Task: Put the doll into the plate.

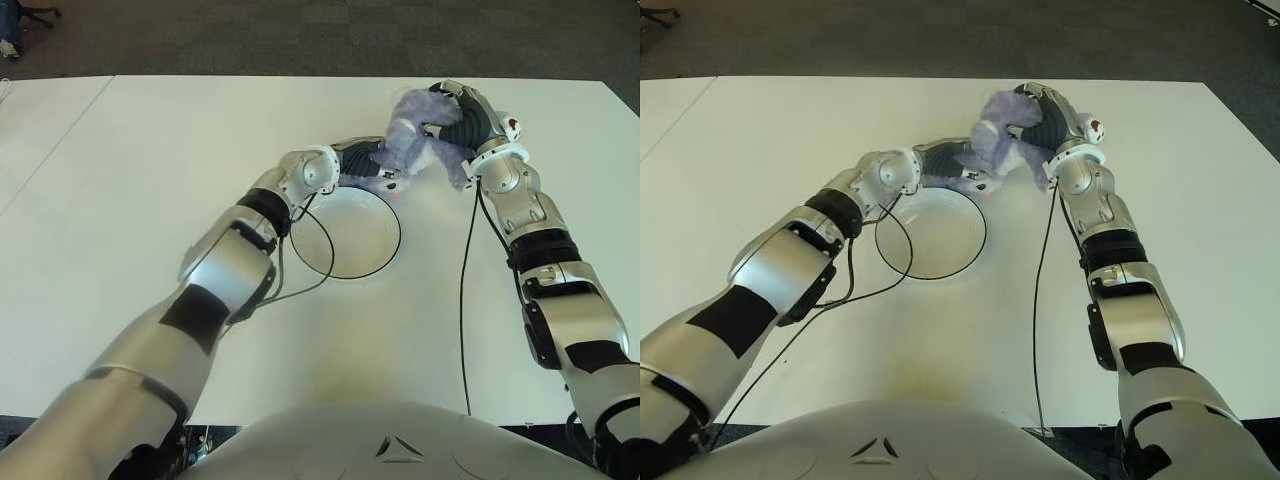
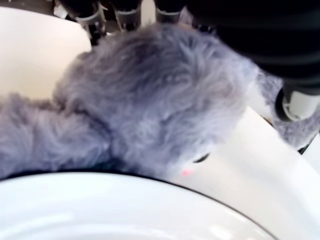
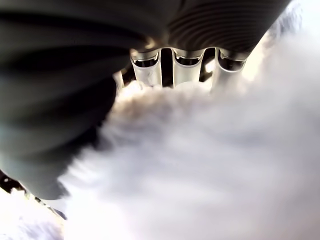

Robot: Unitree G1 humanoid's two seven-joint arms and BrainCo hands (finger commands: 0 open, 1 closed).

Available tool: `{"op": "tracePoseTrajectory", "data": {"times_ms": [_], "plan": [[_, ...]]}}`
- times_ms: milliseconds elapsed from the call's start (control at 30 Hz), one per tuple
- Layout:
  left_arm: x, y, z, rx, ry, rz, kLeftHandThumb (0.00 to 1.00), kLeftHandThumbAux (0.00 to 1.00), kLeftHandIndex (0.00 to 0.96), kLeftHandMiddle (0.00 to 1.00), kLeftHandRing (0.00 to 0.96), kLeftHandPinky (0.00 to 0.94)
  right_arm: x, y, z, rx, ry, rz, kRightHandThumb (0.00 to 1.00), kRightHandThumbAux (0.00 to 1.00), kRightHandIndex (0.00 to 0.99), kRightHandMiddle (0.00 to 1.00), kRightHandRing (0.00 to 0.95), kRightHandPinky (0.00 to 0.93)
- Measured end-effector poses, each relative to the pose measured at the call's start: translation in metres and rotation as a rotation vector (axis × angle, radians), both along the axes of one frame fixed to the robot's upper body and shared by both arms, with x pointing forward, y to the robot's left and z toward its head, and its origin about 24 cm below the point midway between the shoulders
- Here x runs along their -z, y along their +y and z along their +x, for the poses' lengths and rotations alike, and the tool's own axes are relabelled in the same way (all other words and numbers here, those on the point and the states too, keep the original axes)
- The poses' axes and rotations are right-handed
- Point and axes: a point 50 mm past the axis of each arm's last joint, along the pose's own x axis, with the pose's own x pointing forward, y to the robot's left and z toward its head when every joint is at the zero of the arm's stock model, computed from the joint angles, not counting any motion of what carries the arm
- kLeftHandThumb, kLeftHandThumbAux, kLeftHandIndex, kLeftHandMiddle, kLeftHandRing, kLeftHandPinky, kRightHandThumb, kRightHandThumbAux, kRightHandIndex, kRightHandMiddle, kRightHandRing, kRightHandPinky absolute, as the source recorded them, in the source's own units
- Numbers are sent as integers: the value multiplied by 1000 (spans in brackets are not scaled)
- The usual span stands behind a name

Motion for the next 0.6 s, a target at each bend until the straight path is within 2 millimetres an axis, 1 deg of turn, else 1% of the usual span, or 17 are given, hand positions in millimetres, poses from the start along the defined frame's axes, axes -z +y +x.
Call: {"op": "tracePoseTrajectory", "data": {"times_ms": [133, 267, 433, 600], "plan": [[5, -5, 0, -43, -53, 48, 196, 294, 0, 0, 0, 0, 1, 0, -1, 1, 0, 2, 681, 727, 437, 861, 854, 833], [6, -8, 1, -78, -110, 115, 165, 288, 0, 0, 0, 0, 0, 1, -2, 1, -6, 8, 681, 727, 437, 858, 851, 830], [8, -9, 2, -119, -167, 176, 152, 286, 0, 0, 0, 0, -2, 2, -3, -2, -13, 10, 681, 728, 437, 865, 860, 860], [9, -9, 2, -155, -200, 205, 151, 282, 0, 0, 0, 0, -3, 2, -3, -2, -15, 7, 681, 728, 437, 869, 865, 856]]}}
